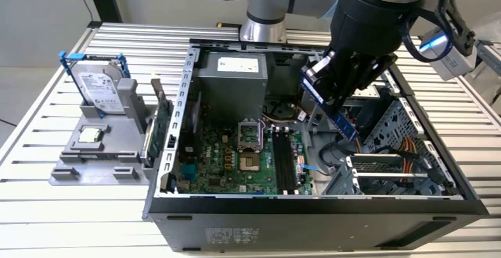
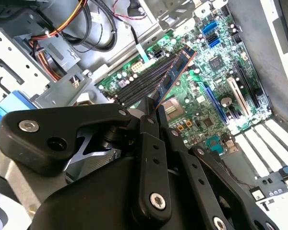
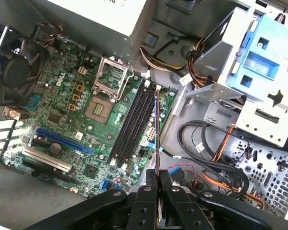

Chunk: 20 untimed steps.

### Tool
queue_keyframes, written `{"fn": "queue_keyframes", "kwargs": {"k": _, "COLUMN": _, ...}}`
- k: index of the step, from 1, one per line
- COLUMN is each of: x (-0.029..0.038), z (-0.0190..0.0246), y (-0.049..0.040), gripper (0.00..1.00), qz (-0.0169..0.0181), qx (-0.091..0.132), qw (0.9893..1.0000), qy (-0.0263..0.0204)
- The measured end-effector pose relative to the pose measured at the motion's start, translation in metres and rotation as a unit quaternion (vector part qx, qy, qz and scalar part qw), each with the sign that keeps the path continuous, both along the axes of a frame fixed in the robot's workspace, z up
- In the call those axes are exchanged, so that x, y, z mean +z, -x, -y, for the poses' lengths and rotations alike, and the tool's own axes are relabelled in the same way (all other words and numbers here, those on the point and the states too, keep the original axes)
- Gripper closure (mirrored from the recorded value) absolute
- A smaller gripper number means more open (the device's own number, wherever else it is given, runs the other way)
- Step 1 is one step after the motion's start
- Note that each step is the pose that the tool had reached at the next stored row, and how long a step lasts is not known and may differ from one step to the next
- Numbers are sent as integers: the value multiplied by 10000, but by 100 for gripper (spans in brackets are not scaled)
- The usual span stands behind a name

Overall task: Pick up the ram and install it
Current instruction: 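Insert the ram into the slot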

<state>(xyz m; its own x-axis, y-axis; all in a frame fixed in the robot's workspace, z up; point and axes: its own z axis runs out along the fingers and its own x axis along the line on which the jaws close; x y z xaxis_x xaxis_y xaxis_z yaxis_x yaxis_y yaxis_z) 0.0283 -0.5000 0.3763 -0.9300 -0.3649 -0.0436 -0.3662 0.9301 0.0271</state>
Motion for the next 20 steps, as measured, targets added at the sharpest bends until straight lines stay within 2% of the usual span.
{"fn": "queue_keyframes", "kwargs": {"k": 20, "x": 0, "z": 0, "y": 0, "gripper": 100, "qz": 0, "qx": -281, "qw": 9996, "qy": 0}}
